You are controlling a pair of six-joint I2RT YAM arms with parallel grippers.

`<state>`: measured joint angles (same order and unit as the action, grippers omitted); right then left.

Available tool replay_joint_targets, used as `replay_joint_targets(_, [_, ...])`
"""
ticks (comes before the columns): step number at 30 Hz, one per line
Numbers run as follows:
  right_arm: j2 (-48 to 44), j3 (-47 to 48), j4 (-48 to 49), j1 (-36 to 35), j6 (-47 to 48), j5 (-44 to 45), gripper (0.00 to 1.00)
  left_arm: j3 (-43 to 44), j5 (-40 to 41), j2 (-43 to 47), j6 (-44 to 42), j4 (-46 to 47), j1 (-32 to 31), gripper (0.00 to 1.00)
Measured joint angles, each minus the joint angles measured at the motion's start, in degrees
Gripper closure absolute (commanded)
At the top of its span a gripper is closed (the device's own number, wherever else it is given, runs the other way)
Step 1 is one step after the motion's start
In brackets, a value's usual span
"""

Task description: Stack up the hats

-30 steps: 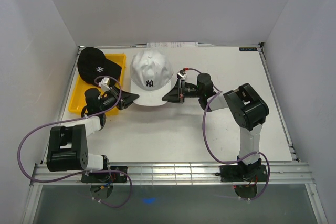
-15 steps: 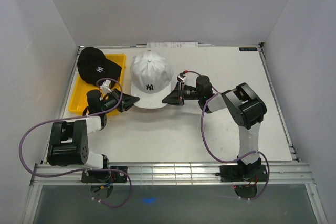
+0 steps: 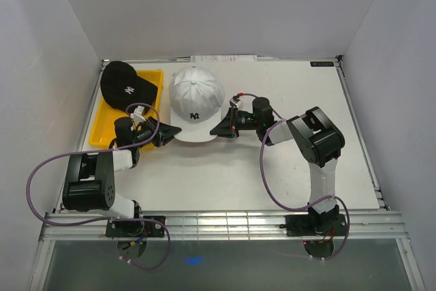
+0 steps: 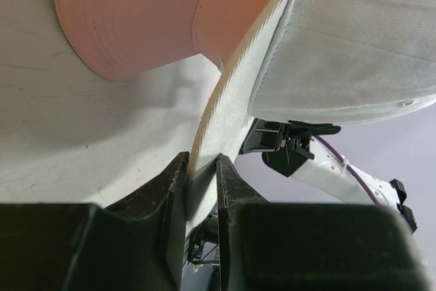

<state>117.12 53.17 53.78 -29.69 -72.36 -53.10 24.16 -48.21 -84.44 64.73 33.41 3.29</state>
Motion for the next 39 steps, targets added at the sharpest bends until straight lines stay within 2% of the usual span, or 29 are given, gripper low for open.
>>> replay_joint_targets(21, [1.49,3.98,-10.19,0.76,5.51,0.98,0.92,2.6,8.15,-0.61,-0.26,-6.25,-2.64,1.0])
replay_joint_targets(31, [1.81,5.73,-13.97,0.83,7.56,1.07,0.92,3.93,9.46,-0.61,-1.25,-9.49,-2.93,1.0])
replay_joint_targets(35, [1.88,6.45,-15.56,0.83,8.28,1.07,0.92,5.07,9.99,-0.37,-2.43,-12.04,-3.06,0.81])
replay_joint_targets(36, [1.88,6.64,-15.96,0.83,8.33,1.07,0.92,5.33,10.14,-0.13,-2.82,-12.72,-3.06,0.74])
replay_joint_targets(38, [1.88,7.02,-16.55,0.83,8.35,1.01,0.92,5.9,10.6,0.44,-3.45,-14.29,-3.13,0.66])
replay_joint_targets(39, [1.88,7.13,-16.68,0.83,8.35,0.98,0.92,6.23,11.13,0.79,-3.91,-15.37,-3.21,0.59])
